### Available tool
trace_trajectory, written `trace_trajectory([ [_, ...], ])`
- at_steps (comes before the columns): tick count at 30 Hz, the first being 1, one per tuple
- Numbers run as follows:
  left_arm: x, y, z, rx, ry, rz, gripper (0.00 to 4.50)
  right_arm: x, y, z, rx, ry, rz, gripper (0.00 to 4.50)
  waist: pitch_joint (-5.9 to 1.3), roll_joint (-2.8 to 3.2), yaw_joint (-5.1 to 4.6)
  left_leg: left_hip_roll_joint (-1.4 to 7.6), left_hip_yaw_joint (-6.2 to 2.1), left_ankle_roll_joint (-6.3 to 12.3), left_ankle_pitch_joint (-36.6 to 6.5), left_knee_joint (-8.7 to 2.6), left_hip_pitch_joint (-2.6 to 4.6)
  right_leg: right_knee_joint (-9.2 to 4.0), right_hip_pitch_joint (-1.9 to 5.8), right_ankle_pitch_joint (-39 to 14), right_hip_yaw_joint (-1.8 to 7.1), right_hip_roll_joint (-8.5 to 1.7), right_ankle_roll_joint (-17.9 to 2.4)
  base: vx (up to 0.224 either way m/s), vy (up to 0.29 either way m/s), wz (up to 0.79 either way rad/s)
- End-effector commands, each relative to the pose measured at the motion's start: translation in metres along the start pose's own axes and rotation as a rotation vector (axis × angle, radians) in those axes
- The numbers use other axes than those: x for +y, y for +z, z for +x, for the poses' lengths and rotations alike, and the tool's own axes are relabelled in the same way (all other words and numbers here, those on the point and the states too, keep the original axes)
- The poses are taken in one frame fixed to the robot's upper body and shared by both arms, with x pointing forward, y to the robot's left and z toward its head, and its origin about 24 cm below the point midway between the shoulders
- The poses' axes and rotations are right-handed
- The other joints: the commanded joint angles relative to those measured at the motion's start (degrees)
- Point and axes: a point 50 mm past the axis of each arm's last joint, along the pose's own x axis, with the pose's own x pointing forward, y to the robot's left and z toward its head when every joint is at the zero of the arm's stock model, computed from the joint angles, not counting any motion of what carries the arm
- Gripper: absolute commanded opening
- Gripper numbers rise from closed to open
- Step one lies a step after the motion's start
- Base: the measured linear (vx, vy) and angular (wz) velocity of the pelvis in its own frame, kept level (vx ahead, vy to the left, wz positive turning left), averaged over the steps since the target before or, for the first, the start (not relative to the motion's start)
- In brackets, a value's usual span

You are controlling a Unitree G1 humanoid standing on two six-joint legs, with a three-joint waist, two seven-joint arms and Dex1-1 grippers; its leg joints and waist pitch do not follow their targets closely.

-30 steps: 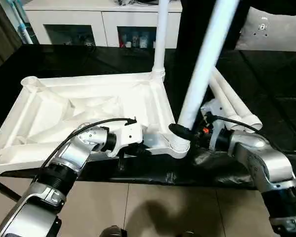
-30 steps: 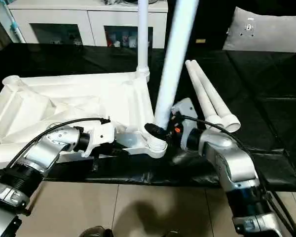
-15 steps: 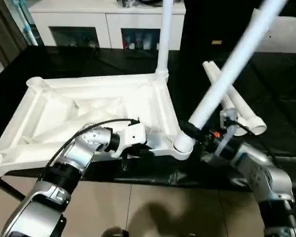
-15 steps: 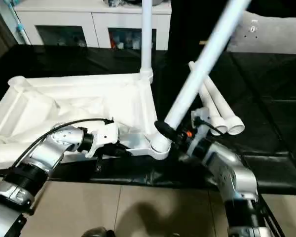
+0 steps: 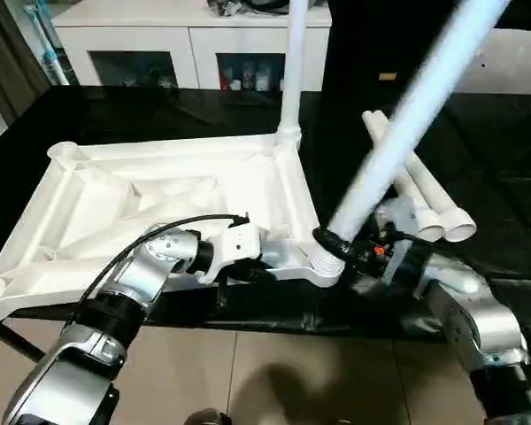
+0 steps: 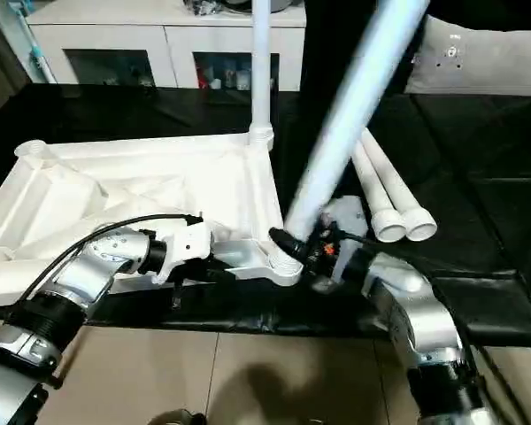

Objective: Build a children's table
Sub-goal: Insert table leg to table base

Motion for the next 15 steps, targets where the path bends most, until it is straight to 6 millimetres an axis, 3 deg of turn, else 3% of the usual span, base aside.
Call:
trace_trajectory([
  [1, 0.000, 0.009, 0.001, -0.010, -0.050, 0.077, 0.00, 0.006, -0.057, -0.012, 0.294, -0.013, 0.085, 1.88, -1.53, -0.51, -0.50, 2.12, -0.80, 0.82, -22.76, -4.80, 1.18, -6.43, 0.48, -28.38, 1.77, -3.07, -6.85, 0.000, 0.000, 0.00],
  [2, 0.000, 0.010, 0.000, -0.007, -0.062, 0.089, 0.00, 0.008, -0.059, -0.013, 0.326, 0.026, 0.087, 1.88, -1.21, -0.64, -0.58, 2.15, -0.77, 0.53, -24.52, -4.88, 1.54, -6.76, 0.08, -29.53, 1.88, -3.05, -6.85, 0.000, 0.000, 0.00],
  [4, 0.000, 0.010, -0.001, -0.002, -0.067, 0.095, 0.00, 0.008, -0.061, -0.013, 0.339, 0.041, 0.078, 1.88, -1.20, -0.96, -0.66, 2.18, -1.06, 0.36, -25.05, -5.22, 1.23, -6.51, 0.58, -28.96, 1.75, -3.03, -6.77, 0.000, 0.000, 0.00],
  [7, 0.005, 0.012, -0.002, 0.017, -0.083, 0.124, 0.00, 0.010, -0.062, -0.011, 0.361, 0.087, 0.055, 1.88, -0.64, -0.73, -0.75, 2.19, -0.94, 0.42, -25.92, -5.53, 1.52, -6.77, 0.34, -26.37, 1.78, -2.87, -7.50, 0.000, 0.000, 0.00],
  [9, 0.006, 0.013, -0.003, 0.021, -0.087, 0.133, 0.00, 0.011, -0.062, -0.011, 0.362, 0.098, 0.049, 1.88, -0.57, -1.00, -0.69, 2.22, -0.96, 0.37, -26.48, -5.75, 1.82, -7.04, 0.45, -26.85, 1.88, -2.97, -7.54, 0.000, 0.000, 0.00],
  [14, 0.015, 0.019, -0.005, 0.029, -0.079, 0.150, 0.00, 0.014, -0.060, -0.010, 0.345, 0.120, 0.062, 1.88, 0.17, -0.75, -0.92, 2.39, -1.16, -0.19, -27.93, -6.15, 1.67, -6.86, 0.43, -25.17, 1.85, -2.94, -8.64, 0.000, 0.000, 0.00],
  [15, 0.018, 0.019, -0.007, 0.030, -0.073, 0.150, 0.00, 0.015, -0.060, -0.010, 0.341, 0.123, 0.065, 1.88, 0.38, -0.28, -0.95, 2.43, -1.27, -0.36, -28.89, -6.25, 1.83, -6.93, 0.31, -25.94, 1.87, -3.05, -8.83, 0.000, 0.000, 0.00],
])
